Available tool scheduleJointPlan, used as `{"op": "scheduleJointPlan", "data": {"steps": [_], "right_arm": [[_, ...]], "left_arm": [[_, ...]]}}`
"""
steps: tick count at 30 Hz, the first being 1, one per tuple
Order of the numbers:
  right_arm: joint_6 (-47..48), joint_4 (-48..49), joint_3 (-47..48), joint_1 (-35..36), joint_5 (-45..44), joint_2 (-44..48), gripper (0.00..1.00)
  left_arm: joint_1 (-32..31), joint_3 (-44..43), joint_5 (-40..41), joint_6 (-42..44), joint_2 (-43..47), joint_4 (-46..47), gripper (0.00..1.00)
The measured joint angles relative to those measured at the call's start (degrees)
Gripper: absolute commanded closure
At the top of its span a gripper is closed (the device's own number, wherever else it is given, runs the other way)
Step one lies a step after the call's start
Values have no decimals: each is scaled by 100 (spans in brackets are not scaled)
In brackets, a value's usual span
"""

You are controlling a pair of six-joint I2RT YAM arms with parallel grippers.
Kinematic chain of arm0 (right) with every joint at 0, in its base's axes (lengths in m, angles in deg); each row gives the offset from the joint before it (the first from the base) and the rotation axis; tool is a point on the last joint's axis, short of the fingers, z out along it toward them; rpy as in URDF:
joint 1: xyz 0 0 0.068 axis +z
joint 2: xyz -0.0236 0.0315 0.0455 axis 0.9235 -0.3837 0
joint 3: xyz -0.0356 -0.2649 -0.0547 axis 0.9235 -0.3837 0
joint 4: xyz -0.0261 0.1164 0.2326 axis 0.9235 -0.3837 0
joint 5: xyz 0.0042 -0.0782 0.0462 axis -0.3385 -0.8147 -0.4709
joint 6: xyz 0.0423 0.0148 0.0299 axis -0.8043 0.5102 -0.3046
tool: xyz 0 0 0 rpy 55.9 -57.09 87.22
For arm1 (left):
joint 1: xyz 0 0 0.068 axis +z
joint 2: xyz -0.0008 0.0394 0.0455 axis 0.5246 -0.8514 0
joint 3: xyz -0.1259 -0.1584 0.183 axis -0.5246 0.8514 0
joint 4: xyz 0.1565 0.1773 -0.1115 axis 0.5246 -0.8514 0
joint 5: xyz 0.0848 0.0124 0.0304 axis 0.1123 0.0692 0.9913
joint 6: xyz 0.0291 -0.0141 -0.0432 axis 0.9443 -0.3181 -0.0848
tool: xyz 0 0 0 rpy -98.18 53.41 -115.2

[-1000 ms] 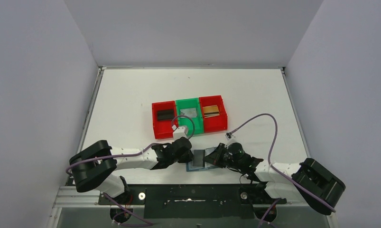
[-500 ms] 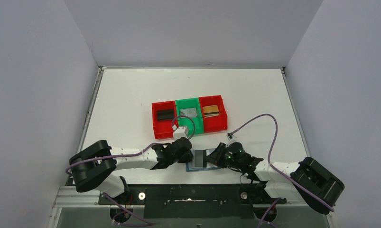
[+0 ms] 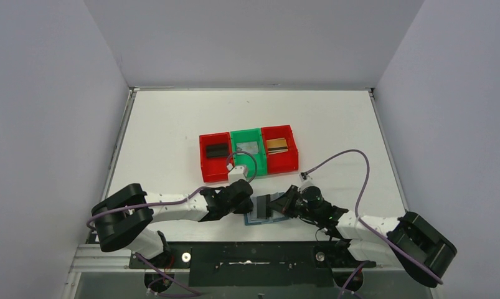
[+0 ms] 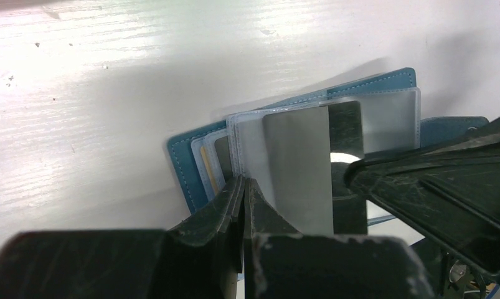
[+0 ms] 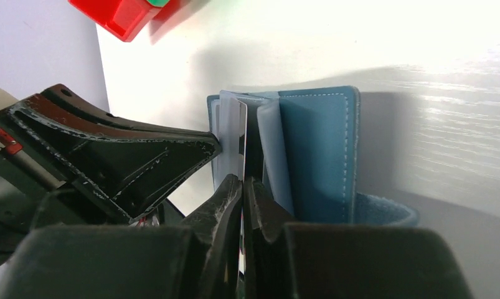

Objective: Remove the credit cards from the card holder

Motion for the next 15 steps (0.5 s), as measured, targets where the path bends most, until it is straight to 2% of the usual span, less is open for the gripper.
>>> {"op": "scheduleJointPlan", "data": {"steps": [6, 9, 12, 15], "right_arm": [[129, -695, -24, -94, -125, 750, 98], [168, -769, -39, -157, -109, 717, 93], [173, -645, -72, -179, -55, 520, 83], [153, -511, -81, -179, -33, 269, 81]], "left_arm": [[0, 0, -2, 22, 4, 0, 100], [0, 0, -17, 63, 2, 9, 100], [0, 0, -24, 94, -9, 20, 100], [0, 0, -35, 111, -9, 33, 100]]}}
